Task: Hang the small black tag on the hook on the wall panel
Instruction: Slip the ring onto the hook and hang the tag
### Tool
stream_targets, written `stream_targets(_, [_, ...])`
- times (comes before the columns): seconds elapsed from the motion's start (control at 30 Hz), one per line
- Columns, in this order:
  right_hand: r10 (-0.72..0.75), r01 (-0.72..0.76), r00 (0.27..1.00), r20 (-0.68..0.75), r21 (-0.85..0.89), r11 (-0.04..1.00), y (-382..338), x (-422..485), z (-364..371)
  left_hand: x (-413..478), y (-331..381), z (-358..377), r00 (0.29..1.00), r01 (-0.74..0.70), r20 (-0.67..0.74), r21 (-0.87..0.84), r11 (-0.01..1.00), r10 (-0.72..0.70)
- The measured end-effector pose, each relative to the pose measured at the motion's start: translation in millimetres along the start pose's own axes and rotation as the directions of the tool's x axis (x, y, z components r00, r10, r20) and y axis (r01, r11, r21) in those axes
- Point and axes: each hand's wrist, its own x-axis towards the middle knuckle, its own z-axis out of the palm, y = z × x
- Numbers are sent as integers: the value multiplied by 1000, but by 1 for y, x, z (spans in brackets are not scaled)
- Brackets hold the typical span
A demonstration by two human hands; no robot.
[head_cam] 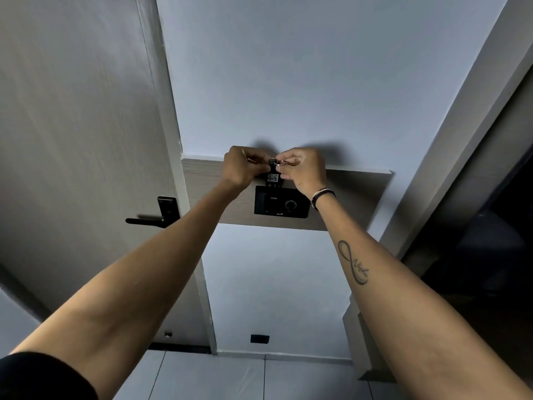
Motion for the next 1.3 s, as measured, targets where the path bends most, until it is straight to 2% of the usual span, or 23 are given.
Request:
stream_targets(0.2, [-21,20,1000,-11,-49,999,11,-2,-2,-5,-10,7,999,-19,-39,42,999,21])
stream_targets(0.73, [12,-18,999,-41,-153,988,36,-6,4,-9,-25,17,1000,15,-13,208,978,-12])
stream_targets(1.07, [-94,75,995,-37,-352,933,41,-8,5,-13,-25,20,1000,-10,-19,401,916,19])
stream_targets(1.3, [-138,100,988,-67,-404,909,47,-17,4,-19,-24,29,997,-42,-41,484,874,71])
